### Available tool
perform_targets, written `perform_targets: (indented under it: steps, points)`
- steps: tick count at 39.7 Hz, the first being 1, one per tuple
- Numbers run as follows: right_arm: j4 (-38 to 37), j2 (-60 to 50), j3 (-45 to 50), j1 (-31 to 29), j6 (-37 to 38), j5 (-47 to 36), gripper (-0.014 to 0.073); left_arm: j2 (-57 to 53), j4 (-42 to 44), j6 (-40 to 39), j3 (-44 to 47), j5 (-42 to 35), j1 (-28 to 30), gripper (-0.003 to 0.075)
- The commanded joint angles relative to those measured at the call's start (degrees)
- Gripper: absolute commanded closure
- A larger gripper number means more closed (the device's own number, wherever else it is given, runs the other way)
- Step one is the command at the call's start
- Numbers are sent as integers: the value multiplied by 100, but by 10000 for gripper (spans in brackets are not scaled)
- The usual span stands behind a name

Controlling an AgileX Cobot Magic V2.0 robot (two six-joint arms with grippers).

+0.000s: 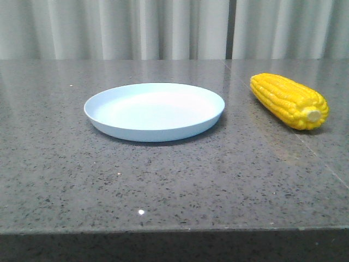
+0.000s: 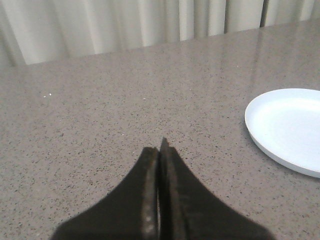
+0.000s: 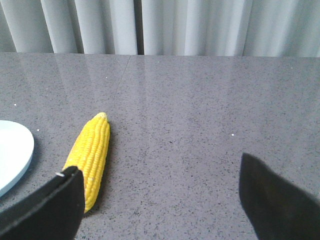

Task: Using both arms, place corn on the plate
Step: 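Lift the left gripper away from the plate and withdraw it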

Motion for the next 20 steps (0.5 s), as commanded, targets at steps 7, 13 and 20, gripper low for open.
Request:
perform_targets:
  steps: [7, 13, 20]
  points:
    - [-28, 85, -205, -22, -26, -435, -52, -1228, 1, -6, 296, -606, -53, 741]
    - [-5, 93, -205, -22, -26, -441, -52, -1394, 1, -6, 336, -606, -53, 741]
    - [5, 653, -495, -12, -26, -235, -52, -1394, 1, -6, 336, -606, -53, 741]
